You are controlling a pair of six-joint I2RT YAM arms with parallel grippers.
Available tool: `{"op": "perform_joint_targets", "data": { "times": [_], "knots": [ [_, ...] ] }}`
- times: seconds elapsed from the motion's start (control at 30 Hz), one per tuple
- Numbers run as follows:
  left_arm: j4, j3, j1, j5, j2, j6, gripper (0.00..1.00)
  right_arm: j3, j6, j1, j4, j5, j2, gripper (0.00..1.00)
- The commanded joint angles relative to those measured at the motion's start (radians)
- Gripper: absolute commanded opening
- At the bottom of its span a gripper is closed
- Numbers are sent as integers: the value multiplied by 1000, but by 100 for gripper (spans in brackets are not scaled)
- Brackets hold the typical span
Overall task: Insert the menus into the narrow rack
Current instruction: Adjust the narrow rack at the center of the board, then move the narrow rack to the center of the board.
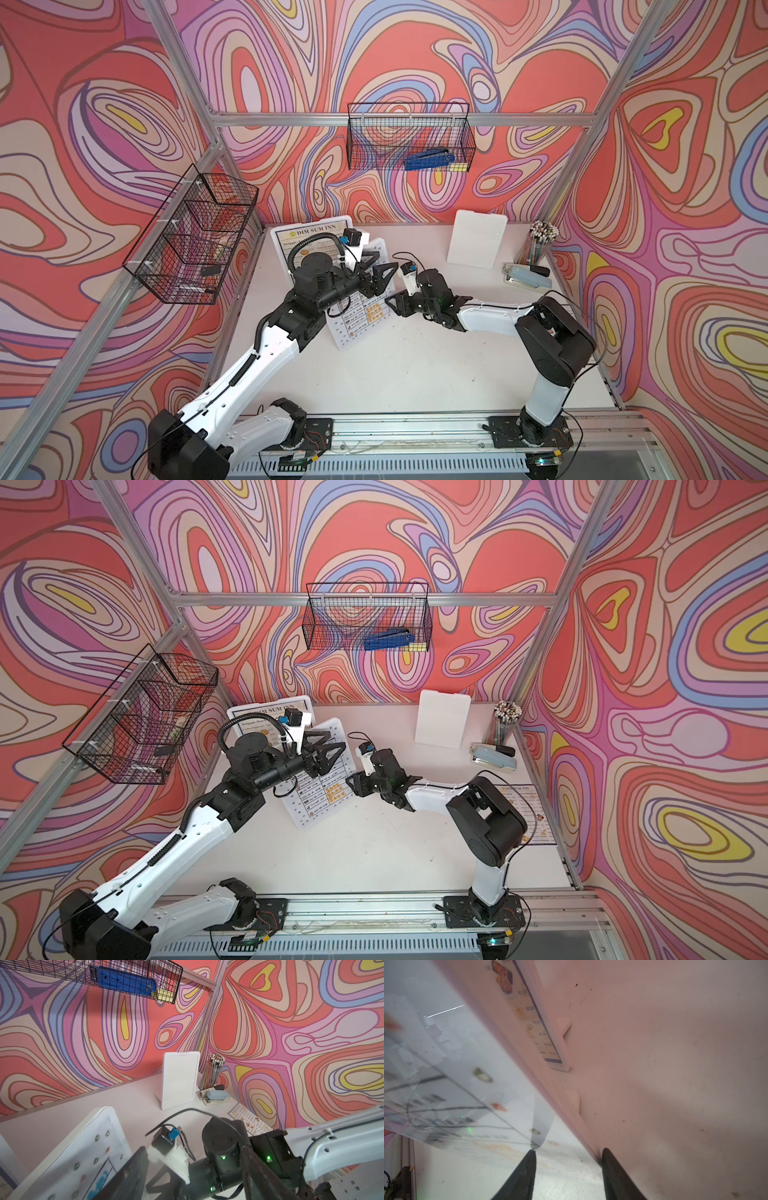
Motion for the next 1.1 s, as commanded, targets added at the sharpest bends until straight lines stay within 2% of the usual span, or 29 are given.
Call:
{"op": "perform_joint_targets", "data": {
  "times": [0.0,0.1,0.2,0.3,0.4,0.5,0.63,0.73,0.9,1.07],
  "knots": [
    [40,28,-16,-21,13,-4,72,3,37,2,47,-2,18,53],
    [45,52,-40,-57,52,-1,72,-19,22,-6,39,10,-38,55],
    [49,96,-71,-104,106,16,71,-66,10,-69,18,4,-171,57],
    [72,156,-84,-109,176,18,71,-144,27,-193,4,16,-320,58],
    [105,228,-108,-109,273,0,71,-244,41,-319,-10,135,-474,61],
    [122,352,-156,-137,424,7,72,-318,88,-480,36,103,-557,64],
    [93,577,-190,-200,683,1,71,-345,143,-658,114,91,-518,63],
    [46,768,-202,-236,886,17,71,-351,172,-734,202,114,-453,63],
    [15,1034,-207,-294,1163,27,71,-259,192,-772,266,125,-299,65],
    [-21,1204,-207,-377,1324,29,72,-135,177,-783,290,123,-152,72]
  ]
}}
